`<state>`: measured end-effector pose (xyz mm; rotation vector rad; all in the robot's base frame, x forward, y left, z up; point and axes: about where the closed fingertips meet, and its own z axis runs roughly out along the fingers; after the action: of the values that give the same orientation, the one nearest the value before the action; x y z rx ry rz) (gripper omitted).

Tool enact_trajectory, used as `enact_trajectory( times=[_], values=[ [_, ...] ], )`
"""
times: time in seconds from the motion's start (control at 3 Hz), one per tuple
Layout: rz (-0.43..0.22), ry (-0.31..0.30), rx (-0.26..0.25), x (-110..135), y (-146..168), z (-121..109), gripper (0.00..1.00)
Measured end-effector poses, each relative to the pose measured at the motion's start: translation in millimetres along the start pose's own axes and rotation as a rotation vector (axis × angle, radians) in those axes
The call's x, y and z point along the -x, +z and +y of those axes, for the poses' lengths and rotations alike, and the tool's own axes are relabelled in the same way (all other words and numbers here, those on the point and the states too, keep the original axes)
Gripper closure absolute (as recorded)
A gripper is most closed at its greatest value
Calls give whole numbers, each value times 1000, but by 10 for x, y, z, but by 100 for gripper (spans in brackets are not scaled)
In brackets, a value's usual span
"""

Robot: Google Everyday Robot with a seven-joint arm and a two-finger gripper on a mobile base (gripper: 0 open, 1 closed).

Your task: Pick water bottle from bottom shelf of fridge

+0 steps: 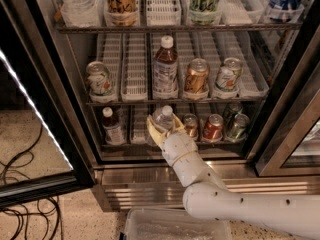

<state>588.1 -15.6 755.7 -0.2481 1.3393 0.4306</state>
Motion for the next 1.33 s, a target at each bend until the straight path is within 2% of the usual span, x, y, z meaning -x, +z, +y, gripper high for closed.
enact_trajectory(
  times=[0.33, 0.67, 1.0, 1.33],
  values=[
    [55, -6, 98, 95, -116, -83, 100],
    [39, 41, 159, 213, -131, -145, 100],
    [-12, 168, 207, 390, -144, -43, 100],
    [-5, 233, 213, 397, -136, -23, 100]
  ],
)
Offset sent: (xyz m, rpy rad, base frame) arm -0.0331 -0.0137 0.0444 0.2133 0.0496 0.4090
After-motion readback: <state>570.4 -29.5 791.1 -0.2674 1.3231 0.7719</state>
